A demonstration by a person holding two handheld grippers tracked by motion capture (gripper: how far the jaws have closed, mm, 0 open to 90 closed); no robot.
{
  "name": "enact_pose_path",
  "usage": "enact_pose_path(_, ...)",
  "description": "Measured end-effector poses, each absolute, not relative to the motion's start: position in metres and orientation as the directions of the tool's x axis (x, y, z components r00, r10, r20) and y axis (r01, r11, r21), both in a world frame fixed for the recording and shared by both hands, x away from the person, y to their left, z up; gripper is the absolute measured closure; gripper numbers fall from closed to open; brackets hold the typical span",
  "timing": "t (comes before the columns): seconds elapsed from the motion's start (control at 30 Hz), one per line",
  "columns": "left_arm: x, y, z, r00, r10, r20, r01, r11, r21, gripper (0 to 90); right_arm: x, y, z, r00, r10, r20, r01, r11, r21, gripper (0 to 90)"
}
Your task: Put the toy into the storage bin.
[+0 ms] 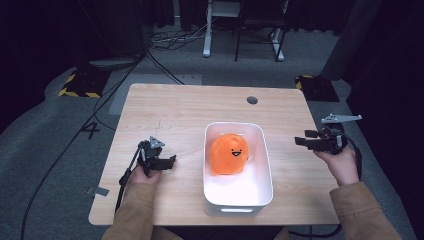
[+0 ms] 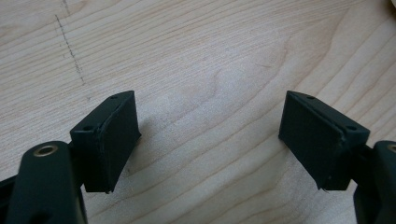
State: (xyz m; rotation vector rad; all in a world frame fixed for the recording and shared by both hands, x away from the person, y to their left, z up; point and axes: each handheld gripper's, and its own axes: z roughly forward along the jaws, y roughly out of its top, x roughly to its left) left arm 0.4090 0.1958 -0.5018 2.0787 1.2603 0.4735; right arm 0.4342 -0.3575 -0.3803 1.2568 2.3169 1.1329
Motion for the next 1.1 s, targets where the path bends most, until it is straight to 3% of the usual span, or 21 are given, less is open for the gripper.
enact_pose_path(0.5, 0.409, 0.196, -0.502, 0.472, 0.881, -0.028, 0.644, -0.323, 0.693, 20.4, 0.433, -0.37, -0.438, -0.544, 0.823, 0.166, 0.68, 0.316, 0.662, 38.7)
enact_pose_path(1.1, 0.409, 0.196, -0.502, 0.472, 0.881, -0.027, 0.646, -0.325, 0.691, 20.4, 0.425, -0.366, -0.479, -0.523, 0.837, 0.159, 0.723, 0.338, 0.602, 39.1)
